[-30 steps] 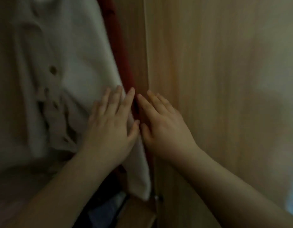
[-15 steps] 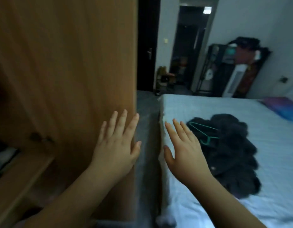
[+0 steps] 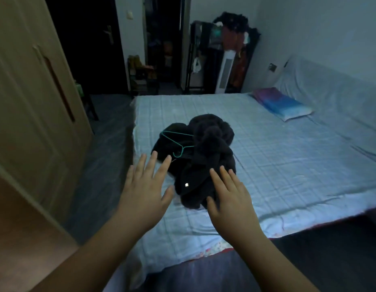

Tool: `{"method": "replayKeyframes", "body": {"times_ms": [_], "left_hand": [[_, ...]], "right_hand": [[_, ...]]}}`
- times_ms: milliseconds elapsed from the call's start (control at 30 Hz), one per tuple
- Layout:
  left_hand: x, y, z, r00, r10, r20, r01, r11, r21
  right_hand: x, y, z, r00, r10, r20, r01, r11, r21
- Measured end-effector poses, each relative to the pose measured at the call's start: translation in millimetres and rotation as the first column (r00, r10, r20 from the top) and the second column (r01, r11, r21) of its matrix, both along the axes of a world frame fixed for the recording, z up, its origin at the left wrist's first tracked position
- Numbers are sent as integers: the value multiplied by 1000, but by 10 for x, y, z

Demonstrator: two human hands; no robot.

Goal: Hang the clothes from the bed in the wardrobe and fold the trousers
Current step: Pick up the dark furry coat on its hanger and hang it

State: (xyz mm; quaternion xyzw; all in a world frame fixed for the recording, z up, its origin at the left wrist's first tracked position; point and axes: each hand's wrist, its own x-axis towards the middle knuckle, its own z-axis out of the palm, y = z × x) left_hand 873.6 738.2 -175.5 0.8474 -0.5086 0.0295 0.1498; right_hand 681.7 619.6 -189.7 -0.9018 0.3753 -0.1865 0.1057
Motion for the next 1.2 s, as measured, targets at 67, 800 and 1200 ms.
{"method": "replayKeyframes", "body": {"times_ms": [67, 800, 1200], "left_hand": [[4, -180, -32, 1000, -9, 18, 8, 1000, 18], [1554, -2589, -1099, 975, 124, -185, -92, 981, 173], [1666, -3356, -1542, 937, 256, -236, -198, 950, 243]], "right_hand": [[-41, -171, -44, 1000, -19, -10, 19, 1000, 14], [1461, -2772, -914, 958, 43, -283, 2, 988, 156], [2149, -3915, -1513, 888, 246, -390, -139, 949, 282]]}}
